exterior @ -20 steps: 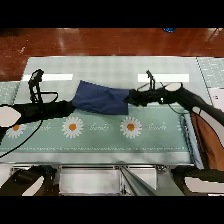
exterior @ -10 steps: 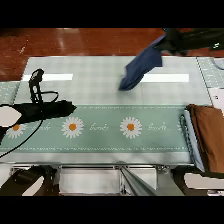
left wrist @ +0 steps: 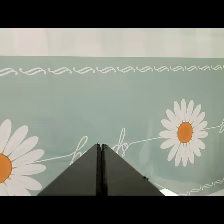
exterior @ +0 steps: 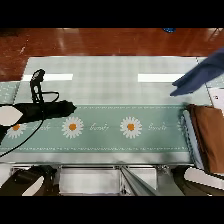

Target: Fold the shirts.

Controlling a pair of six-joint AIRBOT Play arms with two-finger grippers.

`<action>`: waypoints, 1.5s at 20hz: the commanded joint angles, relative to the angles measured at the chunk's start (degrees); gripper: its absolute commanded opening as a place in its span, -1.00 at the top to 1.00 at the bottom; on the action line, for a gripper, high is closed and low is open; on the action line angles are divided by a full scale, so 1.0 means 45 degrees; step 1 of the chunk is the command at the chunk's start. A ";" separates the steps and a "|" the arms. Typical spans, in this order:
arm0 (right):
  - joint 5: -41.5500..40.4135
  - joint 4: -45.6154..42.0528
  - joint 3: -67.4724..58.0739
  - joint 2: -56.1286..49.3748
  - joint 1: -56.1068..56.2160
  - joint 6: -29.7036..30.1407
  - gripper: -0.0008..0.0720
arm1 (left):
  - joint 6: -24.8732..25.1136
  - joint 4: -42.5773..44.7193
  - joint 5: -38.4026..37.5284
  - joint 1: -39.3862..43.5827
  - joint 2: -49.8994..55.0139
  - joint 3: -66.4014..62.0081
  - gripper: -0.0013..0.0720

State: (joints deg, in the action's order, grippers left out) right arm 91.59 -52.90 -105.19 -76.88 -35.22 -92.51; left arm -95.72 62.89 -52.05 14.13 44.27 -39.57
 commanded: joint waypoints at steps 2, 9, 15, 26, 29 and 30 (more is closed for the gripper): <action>0.3317 -0.3755 0.1171 0.1457 -0.2730 0.0267 0.93 | 0.0005 -0.0131 -0.0044 -0.0010 0.0015 0.0005 0.92; 0.3225 -0.9612 0.8291 0.5863 -0.6013 -0.0379 0.89 | 0.0015 -0.0126 0.0000 -0.0010 0.0015 0.0005 0.92; 0.1666 -0.8548 0.9874 0.6135 -0.6246 -0.0763 -0.15 | 0.1807 -0.0126 0.1282 -0.0277 0.0092 -0.0136 0.92; -0.6377 -0.0466 0.5722 0.4031 0.3215 0.3633 0.93 | 0.2467 0.0068 -0.1175 -0.0622 0.3643 -0.8898 0.93; -0.5421 -0.4532 0.5736 0.2327 0.7820 0.3279 0.93 | 0.1705 0.1195 -0.1258 0.0277 0.4498 -0.8490 0.93; -0.5149 -0.6105 0.5814 0.1715 0.8874 0.3031 0.93 | 0.0937 0.2030 -0.1258 0.0277 0.4634 -0.7912 0.93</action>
State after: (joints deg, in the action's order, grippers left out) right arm 66.70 -63.24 -78.48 -62.98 -12.08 -77.49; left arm -86.41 65.10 -56.55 13.23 61.65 -75.77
